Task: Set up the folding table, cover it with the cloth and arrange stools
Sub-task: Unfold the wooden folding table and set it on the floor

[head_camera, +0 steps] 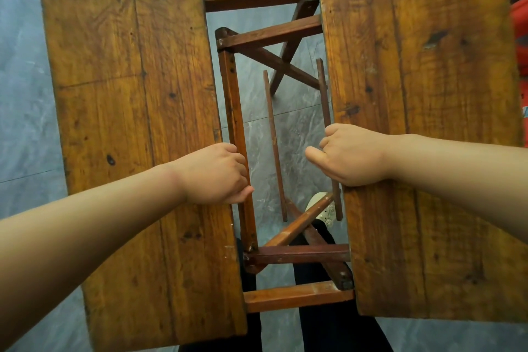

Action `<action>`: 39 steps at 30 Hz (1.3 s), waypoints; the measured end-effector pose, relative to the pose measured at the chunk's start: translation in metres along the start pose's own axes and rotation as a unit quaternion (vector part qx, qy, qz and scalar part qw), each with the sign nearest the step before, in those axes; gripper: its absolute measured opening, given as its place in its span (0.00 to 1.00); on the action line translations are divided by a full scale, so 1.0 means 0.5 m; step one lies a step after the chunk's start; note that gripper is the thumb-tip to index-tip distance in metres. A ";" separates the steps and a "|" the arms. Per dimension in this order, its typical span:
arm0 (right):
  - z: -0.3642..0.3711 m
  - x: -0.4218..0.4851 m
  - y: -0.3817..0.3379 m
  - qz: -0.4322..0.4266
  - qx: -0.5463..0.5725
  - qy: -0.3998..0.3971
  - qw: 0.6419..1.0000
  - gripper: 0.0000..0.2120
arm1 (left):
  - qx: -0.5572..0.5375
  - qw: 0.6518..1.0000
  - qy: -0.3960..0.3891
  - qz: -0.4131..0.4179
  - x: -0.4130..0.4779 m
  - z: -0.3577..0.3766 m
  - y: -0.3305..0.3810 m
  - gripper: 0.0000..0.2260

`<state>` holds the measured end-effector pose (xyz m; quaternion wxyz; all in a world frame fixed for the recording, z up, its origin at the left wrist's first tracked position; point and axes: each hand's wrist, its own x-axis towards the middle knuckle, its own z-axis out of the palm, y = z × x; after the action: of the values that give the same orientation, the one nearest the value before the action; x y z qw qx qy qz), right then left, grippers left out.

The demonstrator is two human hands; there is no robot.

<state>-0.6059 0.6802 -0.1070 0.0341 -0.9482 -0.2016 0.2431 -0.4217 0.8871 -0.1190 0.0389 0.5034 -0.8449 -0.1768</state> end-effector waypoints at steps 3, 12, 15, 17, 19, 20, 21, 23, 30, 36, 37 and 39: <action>0.004 -0.009 0.004 0.000 0.008 0.007 1.000 0.09 | 0.006 1.000 0.001 -0.001 0.011 0.008 -0.001 0.24; 0.016 -0.017 0.017 -0.017 0.010 0.047 0.999 0.15 | 0.023 0.999 0.022 0.010 0.048 0.021 0.001 0.26; 0.019 -0.016 0.019 -0.027 -0.007 0.071 0.997 0.16 | 0.038 0.999 0.025 0.016 0.058 0.021 0.001 0.25; 0.024 -0.015 0.019 -0.027 -0.009 0.080 0.996 0.15 | 0.041 0.999 0.022 0.019 0.059 0.022 -0.001 0.25; 0.026 -0.016 0.017 -0.021 0.007 0.075 0.997 0.13 | 0.040 0.999 0.026 0.016 0.060 0.022 0.000 0.25; 0.027 -0.017 0.015 -0.017 0.014 0.066 0.998 0.13 | 0.042 0.999 0.027 0.015 0.061 0.023 0.000 0.25; 0.027 -0.017 0.014 -0.014 0.018 0.060 0.998 0.12 | 0.043 0.999 0.029 0.014 0.063 0.024 0.001 0.25; 0.024 -0.017 0.013 -0.013 0.023 0.064 0.998 0.11 | 0.041 0.998 0.036 0.012 0.068 0.025 0.003 0.25; 0.021 -0.001 0.008 -0.034 0.017 0.117 0.992 0.13 | 0.022 0.999 0.044 0.013 0.081 0.036 0.002 0.27; 0.042 0.009 0.012 -0.060 0.032 0.134 0.989 0.15 | 0.021 0.998 0.049 0.016 0.085 0.053 -0.003 0.26; 0.043 0.010 0.014 -0.065 0.037 0.136 0.988 0.14 | 0.022 0.999 0.046 0.016 0.086 0.055 -0.004 0.25; 0.041 0.011 0.017 -0.072 0.049 0.137 0.987 0.13 | 0.024 0.999 0.041 0.015 0.086 0.056 -0.007 0.24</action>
<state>-0.6080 0.6741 -0.1287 0.1253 -0.9528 -0.2503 0.1174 -0.4470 0.8556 -0.1512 0.0641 0.4981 -0.8542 -0.1346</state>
